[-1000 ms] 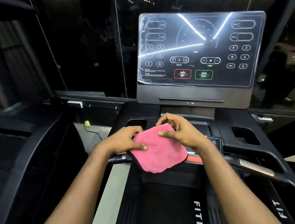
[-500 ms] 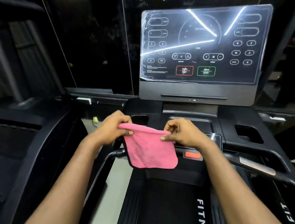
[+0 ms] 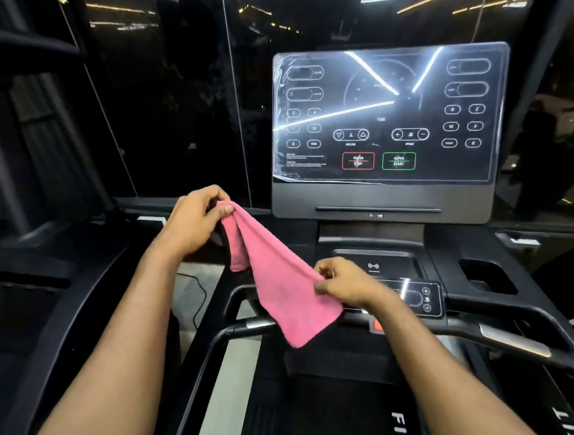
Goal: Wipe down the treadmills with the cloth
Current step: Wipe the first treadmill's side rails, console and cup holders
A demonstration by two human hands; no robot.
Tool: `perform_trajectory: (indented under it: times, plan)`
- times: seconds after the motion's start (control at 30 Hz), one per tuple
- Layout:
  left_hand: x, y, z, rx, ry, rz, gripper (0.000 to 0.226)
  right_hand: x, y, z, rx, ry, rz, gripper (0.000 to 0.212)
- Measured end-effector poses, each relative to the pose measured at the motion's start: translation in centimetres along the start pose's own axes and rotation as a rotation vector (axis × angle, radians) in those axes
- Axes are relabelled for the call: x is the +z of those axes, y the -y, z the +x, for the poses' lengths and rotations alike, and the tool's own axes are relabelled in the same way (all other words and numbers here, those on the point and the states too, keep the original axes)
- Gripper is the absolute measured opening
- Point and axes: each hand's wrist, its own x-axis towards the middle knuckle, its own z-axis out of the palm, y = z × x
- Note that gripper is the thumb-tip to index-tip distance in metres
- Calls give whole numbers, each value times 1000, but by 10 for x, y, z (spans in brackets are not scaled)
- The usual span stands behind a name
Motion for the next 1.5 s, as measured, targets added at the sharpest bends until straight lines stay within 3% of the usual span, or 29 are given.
perform_trajectory:
  times: [0.13,0.3,0.43,0.6,0.7,0.77,0.83,0.93,1.03,1.2,1.4,1.5]
  plan:
    - [-2,24,10,-90,-283,201,14,-12,9,19,141,-364,133,21]
    - [12,31,9,-305,-547,136,21,-17,21,41,86,-526,223,18]
    - [13,43,14,-352,-585,37,18,-15,24,50,90,-613,362,17]
    - [6,63,28,-380,-424,-61,3,-20,22,51,127,-646,528,28]
    - [-7,83,38,-288,-133,-111,14,-28,19,50,204,-604,573,19]
    - [-16,87,38,-236,89,-232,4,-34,17,49,261,-609,557,20]
    - [-23,85,37,-235,269,-297,22,-38,13,49,302,-629,570,22]
    - [-29,82,38,-234,389,-147,39,-43,10,49,319,-641,567,21]
    - [-29,78,40,-263,394,8,33,-45,15,45,347,-644,540,25]
    - [-19,69,45,-456,303,211,17,-39,19,50,352,-603,502,23]
    - [-20,65,42,-492,214,187,37,-40,7,58,305,-624,528,20]
    - [-19,67,39,-421,173,164,37,-41,8,55,310,-648,527,18]
